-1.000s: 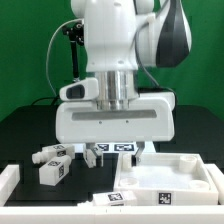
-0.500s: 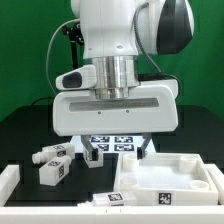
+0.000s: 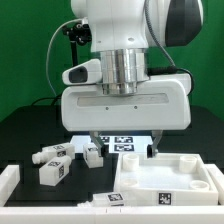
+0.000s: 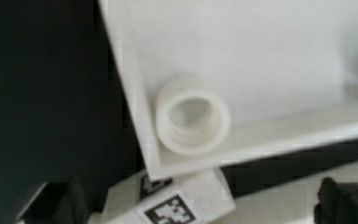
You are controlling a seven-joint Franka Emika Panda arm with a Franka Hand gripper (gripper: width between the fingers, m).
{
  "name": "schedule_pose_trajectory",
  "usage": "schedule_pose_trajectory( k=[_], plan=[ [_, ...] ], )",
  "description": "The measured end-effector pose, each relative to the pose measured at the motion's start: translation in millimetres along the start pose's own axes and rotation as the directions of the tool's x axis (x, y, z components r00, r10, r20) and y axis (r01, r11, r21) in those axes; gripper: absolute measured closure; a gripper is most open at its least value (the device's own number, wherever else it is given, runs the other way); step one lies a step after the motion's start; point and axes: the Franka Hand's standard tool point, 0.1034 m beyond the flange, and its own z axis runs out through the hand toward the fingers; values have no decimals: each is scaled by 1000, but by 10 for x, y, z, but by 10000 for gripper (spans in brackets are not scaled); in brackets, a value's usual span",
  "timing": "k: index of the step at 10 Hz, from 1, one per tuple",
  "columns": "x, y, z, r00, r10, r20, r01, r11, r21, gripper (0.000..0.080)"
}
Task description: Assemble one leg
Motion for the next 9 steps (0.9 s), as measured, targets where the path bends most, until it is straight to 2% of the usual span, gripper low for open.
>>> schedule_pose_trajectory(
  k=[4,5,6,7,9],
  plan=[
    [-5,1,9,1000,-30,2,30,1000,7,151],
    [0,11,8,995,-96,1,96,995,6,151],
    [44,35,-17,992,-121,27,122,993,-4,151],
    [155,24,-32,991,-130,26,130,991,-9,151],
    [194,13,21,992,-120,25,120,993,-8,151]
  ],
)
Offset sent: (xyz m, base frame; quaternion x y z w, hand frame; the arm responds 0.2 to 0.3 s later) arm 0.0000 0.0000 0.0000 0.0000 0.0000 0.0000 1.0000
